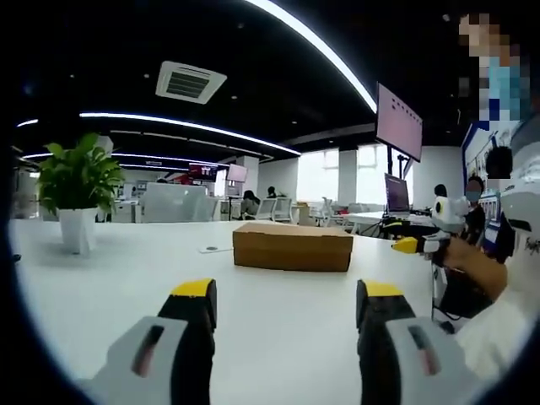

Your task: Operate the shoe box by opening the lid, removing the specified soft item, and placing it in the target area until the item is outside and the box remains undamaged.

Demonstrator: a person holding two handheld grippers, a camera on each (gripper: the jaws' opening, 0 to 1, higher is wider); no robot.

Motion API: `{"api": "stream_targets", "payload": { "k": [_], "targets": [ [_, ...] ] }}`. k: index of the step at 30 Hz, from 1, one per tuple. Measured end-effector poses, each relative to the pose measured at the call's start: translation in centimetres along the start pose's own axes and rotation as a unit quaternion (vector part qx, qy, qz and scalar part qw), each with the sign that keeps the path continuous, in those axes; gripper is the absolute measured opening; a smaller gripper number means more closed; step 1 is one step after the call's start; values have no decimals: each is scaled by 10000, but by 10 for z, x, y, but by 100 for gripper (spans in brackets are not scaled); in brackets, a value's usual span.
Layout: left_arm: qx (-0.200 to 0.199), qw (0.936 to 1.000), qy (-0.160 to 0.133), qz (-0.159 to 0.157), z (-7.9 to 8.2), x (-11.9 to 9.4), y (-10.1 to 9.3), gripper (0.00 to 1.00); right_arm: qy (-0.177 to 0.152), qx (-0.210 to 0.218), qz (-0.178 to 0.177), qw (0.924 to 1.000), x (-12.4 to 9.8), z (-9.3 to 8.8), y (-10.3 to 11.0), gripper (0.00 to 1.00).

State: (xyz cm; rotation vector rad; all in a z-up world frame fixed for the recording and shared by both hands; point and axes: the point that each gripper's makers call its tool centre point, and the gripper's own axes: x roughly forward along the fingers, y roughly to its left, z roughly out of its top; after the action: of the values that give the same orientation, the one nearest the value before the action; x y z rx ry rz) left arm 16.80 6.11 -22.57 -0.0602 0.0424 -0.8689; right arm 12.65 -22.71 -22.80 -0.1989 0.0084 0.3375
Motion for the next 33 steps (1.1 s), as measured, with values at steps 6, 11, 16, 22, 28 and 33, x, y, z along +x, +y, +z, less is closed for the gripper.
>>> {"api": "stream_targets", "payload": {
  "k": [6,11,16,22,28,33],
  "targets": [
    [-56,10000,9,9,-4,2,1,69,-75,206,81,9997,2,3,3,64],
    [-76,10000,42,21,-5,3,4,69,-74,237,33,9997,2,4,0,64],
    [-54,10000,60,47,-6,1,5,68,131,26,21,9999,4,-5,0,61],
    [-18,9999,95,65,-7,0,6,67,153,-146,138,9997,4,-7,7,57],
    [47,9999,121,79,-7,-1,8,67,163,-179,131,9996,4,-6,7,57],
    [124,9996,235,-83,-9,8,2,67,131,-63,130,9998,5,-6,7,58]
  ]
}}
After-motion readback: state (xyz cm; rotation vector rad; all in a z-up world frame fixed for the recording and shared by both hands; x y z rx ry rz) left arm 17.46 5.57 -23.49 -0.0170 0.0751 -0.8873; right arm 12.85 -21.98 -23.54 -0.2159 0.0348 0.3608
